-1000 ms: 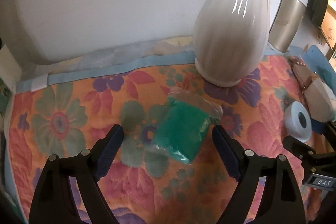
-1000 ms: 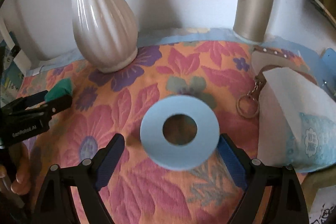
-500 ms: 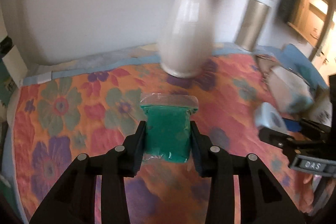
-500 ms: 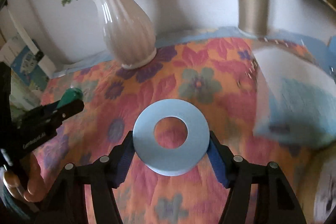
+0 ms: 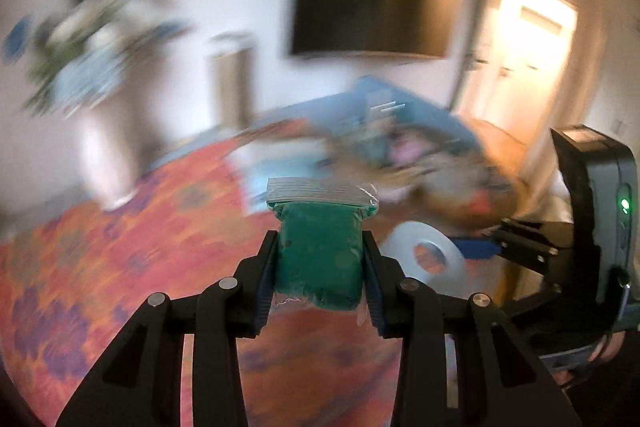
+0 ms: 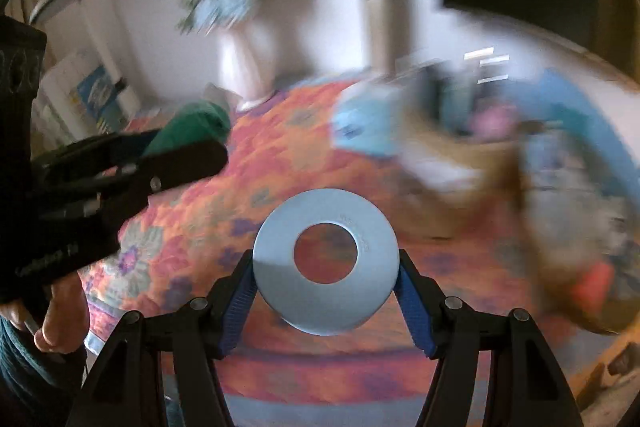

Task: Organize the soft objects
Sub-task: 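Carry the green packet and blue tape roll to the woven basket and release both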

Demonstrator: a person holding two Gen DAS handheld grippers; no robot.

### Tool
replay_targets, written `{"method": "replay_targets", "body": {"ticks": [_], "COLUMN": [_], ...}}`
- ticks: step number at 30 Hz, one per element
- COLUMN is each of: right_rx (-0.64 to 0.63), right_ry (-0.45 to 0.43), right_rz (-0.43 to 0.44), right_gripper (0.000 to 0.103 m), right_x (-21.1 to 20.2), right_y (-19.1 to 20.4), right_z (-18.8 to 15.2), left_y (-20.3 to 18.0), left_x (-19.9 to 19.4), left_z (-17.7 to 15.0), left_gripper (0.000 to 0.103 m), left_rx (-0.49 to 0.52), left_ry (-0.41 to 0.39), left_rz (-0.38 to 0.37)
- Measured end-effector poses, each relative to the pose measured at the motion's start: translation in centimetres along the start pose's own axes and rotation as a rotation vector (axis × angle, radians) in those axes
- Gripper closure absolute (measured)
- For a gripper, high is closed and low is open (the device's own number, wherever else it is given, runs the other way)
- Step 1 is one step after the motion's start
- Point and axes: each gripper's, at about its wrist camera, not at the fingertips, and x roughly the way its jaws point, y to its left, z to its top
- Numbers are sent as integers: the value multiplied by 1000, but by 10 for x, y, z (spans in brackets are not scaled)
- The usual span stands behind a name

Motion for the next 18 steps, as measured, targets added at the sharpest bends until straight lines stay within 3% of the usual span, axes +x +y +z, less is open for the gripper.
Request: {"method": "replay_targets", "body": {"ticks": [3,8,11,18], "right_rx": [72,260,352,551], "right_ry": [-101,-198,-206,-131], "right_rz": [-89,-224,-277,-274], "right_gripper": [38,38,38,36], "right_x": [-42,-80,-83,-54], "right_y": [-50,-150,-200,-288], "right_z": [3,11,14,15], "left_y": [-48,-109,-129,-150], "left_x": [18,63,97,165], "left_z": [29,73,90,105], "left_gripper": [67,67,67,66], "left_rx": [46,87,84,54], "left_ry": [-3,5,30,89], "left_rz": [-82,-115,-122,-100]}}
